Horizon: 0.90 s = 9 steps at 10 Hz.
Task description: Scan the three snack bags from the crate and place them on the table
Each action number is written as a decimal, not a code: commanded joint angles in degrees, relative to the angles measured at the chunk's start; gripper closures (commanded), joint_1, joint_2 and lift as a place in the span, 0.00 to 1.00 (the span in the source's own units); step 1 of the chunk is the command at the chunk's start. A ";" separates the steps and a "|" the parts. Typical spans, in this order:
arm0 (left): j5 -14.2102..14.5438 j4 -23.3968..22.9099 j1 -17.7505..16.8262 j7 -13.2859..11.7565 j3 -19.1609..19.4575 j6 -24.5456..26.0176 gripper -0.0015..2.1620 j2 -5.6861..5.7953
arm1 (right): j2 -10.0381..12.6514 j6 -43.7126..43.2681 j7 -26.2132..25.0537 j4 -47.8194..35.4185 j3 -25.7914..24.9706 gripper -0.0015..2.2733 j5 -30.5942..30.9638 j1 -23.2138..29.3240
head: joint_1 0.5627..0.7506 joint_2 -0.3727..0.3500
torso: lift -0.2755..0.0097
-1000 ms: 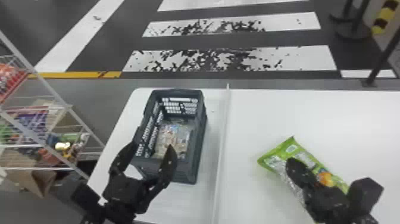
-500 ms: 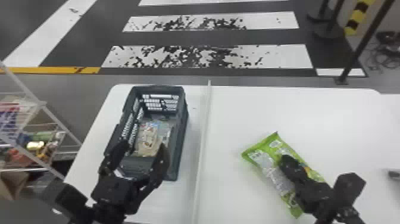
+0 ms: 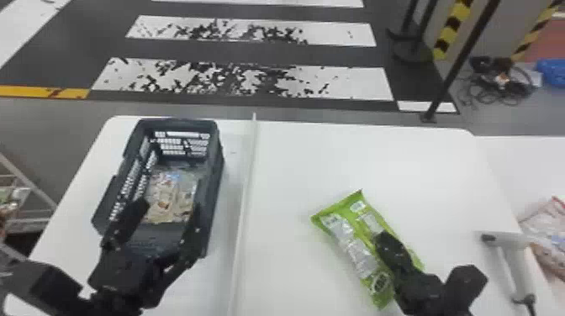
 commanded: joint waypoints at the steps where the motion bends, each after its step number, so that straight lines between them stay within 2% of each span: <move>1: 0.00 0.62 -0.39 -0.06 -0.53 -0.42 0.00 0.12 | -0.07 -2.87 -0.18 2.40 -1.41 0.89 -0.64 0.41 | 0.70 0.42 | 0.84; 2: 0.00 0.88 -0.74 -0.06 -0.80 -0.42 0.00 0.21 | -0.07 -4.28 -0.89 2.22 -1.49 0.89 -0.64 1.02 | 0.70 0.38 | 0.84; 3: 0.00 0.88 -0.92 -0.06 -1.15 -0.42 0.00 0.30 | -0.07 -2.70 -4.66 1.52 -1.76 0.89 -0.29 1.37 | 0.70 0.35 | 0.84; 4: 0.00 0.79 -0.92 -0.06 -1.15 -0.42 0.00 0.48 | -0.07 -1.64 -5.98 1.52 -2.64 0.89 -0.73 1.64 | 0.70 0.31 | 0.84; 9: 0.18 1.50 -2.23 -0.06 -2.03 -0.24 0.00 0.39 | -0.07 3.46 -19.52 2.92 -5.62 0.89 -2.93 2.34 | 0.70 0.16 | 0.84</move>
